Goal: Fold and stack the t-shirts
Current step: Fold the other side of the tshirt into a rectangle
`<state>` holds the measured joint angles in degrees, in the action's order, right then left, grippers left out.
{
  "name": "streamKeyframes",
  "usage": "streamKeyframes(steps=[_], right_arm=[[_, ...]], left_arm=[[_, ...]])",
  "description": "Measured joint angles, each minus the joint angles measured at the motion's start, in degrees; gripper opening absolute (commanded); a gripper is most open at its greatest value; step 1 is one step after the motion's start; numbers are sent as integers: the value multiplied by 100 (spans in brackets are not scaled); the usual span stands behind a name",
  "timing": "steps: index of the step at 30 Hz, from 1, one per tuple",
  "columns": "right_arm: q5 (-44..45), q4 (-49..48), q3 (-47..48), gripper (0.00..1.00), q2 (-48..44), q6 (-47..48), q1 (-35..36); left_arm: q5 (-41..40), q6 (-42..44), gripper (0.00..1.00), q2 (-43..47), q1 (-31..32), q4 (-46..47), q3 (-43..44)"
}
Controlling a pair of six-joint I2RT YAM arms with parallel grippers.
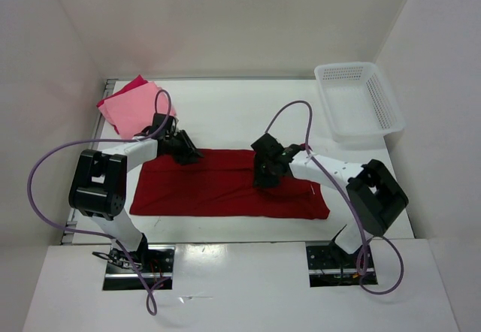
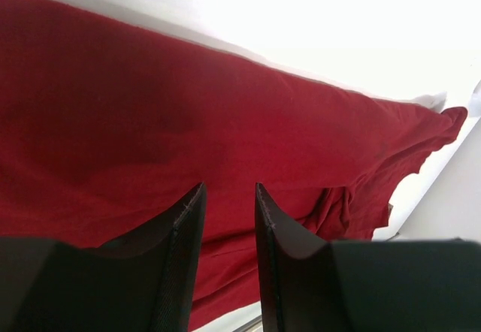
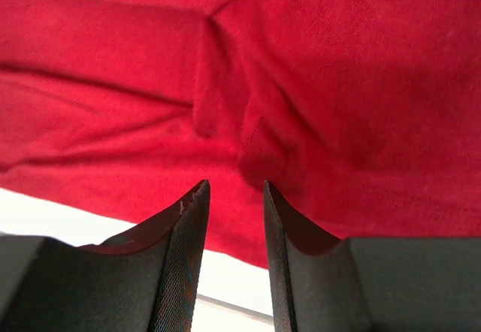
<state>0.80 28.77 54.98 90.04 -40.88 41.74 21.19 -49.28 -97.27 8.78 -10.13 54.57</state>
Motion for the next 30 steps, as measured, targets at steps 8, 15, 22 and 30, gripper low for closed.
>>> streamKeyframes(steps=[8, 15, 22, 30], right_arm=[[293, 20, 214, 30, 562, 76, 0], [538, 236, 385, 3, 658, 157, 0], [225, 828, 782, 1, 514, 396, 0], [-588, 1143, 1082, 11, 535, 745, 2]], left_arm=[[11, 0, 40, 0, 4, -9, -24], [13, -4, 40, 0, 4, -9, -24], [17, -4, 40, 0, 4, -9, -24], [37, -20, 40, 0, 4, -9, -24]])
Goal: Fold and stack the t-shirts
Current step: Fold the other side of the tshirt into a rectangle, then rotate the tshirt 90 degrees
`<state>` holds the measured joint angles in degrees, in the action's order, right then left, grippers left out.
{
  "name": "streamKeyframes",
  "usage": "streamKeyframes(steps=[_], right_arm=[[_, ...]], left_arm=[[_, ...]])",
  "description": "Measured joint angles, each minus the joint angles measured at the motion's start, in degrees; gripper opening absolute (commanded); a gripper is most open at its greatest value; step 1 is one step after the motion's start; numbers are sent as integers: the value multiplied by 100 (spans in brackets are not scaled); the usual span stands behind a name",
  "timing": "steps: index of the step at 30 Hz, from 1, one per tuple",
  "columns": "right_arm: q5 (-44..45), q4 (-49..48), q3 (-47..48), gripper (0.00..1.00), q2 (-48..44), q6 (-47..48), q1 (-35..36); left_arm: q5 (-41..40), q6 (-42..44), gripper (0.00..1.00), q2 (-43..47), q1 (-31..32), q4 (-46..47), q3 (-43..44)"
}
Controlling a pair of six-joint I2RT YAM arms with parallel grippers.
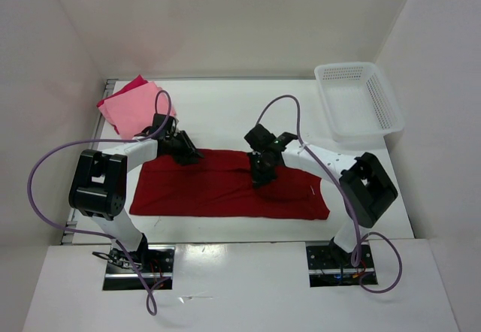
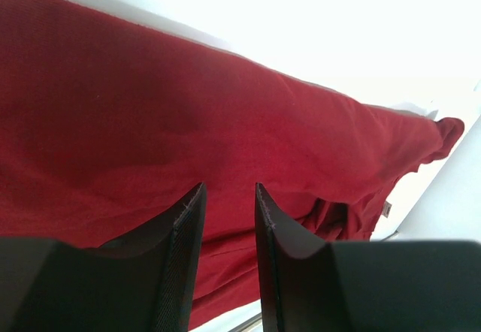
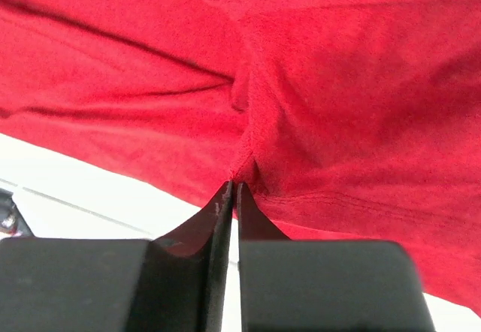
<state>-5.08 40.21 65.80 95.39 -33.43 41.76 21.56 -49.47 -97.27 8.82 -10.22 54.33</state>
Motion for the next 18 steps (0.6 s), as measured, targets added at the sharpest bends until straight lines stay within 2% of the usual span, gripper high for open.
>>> streamKeyframes(steps=[2, 3, 4, 9, 10, 12, 13, 15, 18], right_arm=[[-192, -17, 0, 23, 68, 7, 0], [-280, -22, 0, 39, 98, -4, 0], [-328, -22, 0, 44, 118, -26, 0], [-426, -24, 24, 47, 83, 17, -162], [-444, -26, 24, 37, 50, 17, -278], [-433, -107, 15, 23, -35, 24, -625], [-420, -256, -28, 9, -72, -13, -844], [-376, -638, -221, 1, -105, -140, -1235], [-199, -1113, -645, 0, -4, -389, -1762]], left_arm=[[2, 0, 40, 0, 0, 0, 0], [2, 0, 41, 0, 0, -2, 0], [2, 0, 41, 0, 0, -2, 0], [42, 11, 41, 0, 0, -13, 7], [42, 22, 41, 0, 0, -17, 11], [28, 44, 41, -11, 0, -42, 46], [20, 90, 41, -17, -24, -46, 63], [76, 129, 41, -76, -103, -17, 76], [164, 131, 41, -275, -444, -4, 66]])
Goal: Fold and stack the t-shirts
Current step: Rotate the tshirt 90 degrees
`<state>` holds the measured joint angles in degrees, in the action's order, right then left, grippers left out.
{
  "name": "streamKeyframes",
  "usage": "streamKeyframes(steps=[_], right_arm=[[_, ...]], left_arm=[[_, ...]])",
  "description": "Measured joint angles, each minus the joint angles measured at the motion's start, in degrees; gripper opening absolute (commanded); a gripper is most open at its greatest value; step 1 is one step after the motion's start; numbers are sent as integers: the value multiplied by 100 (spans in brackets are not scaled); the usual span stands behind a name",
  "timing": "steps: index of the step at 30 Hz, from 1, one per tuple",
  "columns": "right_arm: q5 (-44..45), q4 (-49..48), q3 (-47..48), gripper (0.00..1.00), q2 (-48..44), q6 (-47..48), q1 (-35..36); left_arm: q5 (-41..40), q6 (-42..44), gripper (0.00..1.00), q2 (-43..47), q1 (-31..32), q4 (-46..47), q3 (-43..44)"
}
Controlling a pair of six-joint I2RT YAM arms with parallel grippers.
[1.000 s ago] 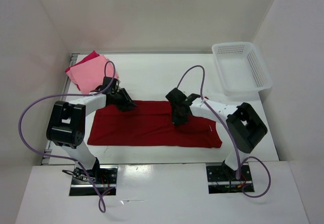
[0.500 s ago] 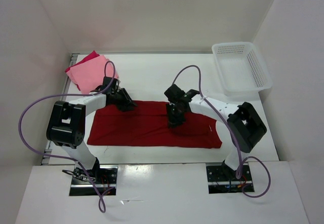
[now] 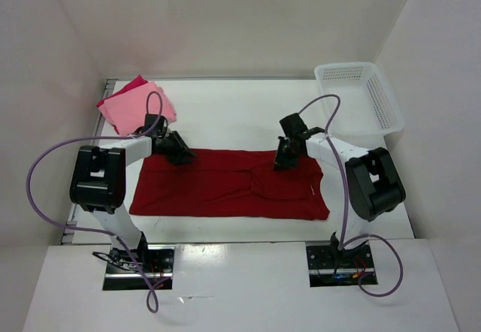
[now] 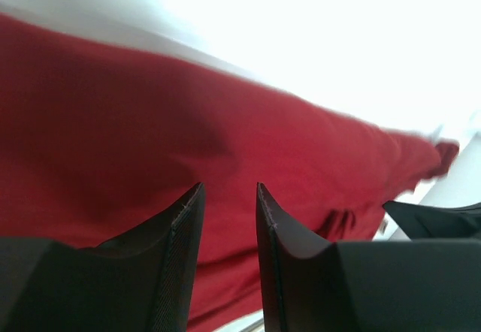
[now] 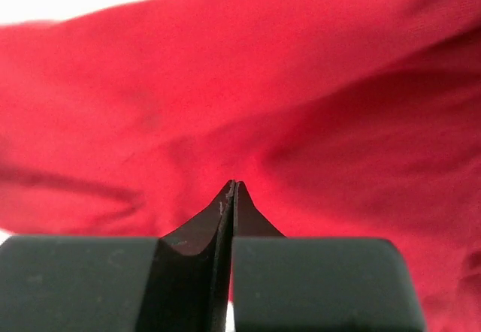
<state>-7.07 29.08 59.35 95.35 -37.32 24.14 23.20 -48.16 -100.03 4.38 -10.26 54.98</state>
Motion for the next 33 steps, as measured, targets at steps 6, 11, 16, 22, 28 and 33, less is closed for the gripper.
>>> streamKeyframes(steps=[6, 11, 16, 22, 28, 33], right_arm=[[203, -404, -72, 1, 579, -461, -201], [15, -435, 994, 1, 1491, -863, -229], [39, -179, 4627, 2, 3840, -935, -245], [59, 859, 8293, 9, 5519, -533, -234], [94, 1309, 8491, 20, 4610, 107, -111], [46, 446, 4774, 0, 1967, 387, -55]], left_arm=[[258, -70, 36, -59, -887, 90, -376], [350, -201, 36, 468, -1351, 79, -946], [262, -289, 38, 1427, -1016, -295, -1117], [122, -146, 32, 2330, -111, -442, -776], [-87, 55, 11, 2483, -15, -673, -748], [-216, 293, 8, 2492, -17, -835, -726]])
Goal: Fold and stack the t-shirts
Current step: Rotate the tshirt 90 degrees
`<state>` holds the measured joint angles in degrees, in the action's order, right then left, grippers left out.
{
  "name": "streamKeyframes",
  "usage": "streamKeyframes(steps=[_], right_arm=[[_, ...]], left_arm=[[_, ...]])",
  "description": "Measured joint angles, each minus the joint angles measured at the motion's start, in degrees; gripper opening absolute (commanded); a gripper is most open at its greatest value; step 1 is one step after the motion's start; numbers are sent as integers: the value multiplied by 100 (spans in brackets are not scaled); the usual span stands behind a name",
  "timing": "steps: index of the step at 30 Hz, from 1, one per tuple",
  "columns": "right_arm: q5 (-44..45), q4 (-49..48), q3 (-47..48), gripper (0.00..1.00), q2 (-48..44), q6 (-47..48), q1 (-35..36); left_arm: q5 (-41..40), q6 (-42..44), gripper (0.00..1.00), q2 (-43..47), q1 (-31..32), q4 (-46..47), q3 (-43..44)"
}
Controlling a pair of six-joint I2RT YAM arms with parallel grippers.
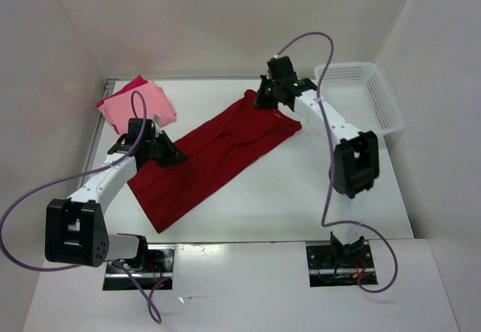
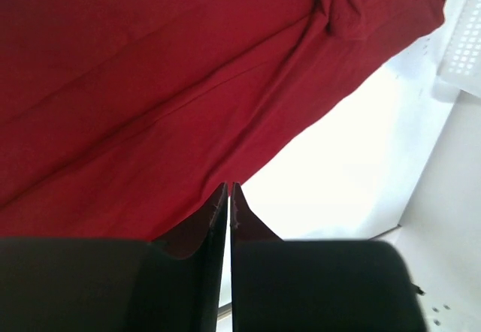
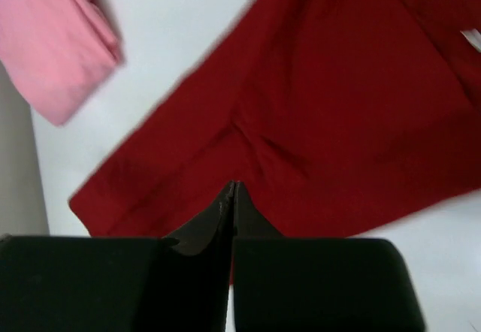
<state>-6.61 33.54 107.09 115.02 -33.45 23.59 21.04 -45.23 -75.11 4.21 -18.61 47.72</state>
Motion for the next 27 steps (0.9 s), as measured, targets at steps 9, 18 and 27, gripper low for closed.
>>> streamKeyframes(steps=[9, 18, 27], right_arm=[[227, -570, -2778, 0, -647, 50, -909], [278, -787, -2802, 1, 107, -2, -1014], [35, -214, 1360, 12, 2614, 131, -1014]], left_arm=[[-37, 181, 8, -168, 87, -35, 136], [63, 201, 14, -293, 173, -35, 149], [114, 334, 28, -546, 533, -68, 339]])
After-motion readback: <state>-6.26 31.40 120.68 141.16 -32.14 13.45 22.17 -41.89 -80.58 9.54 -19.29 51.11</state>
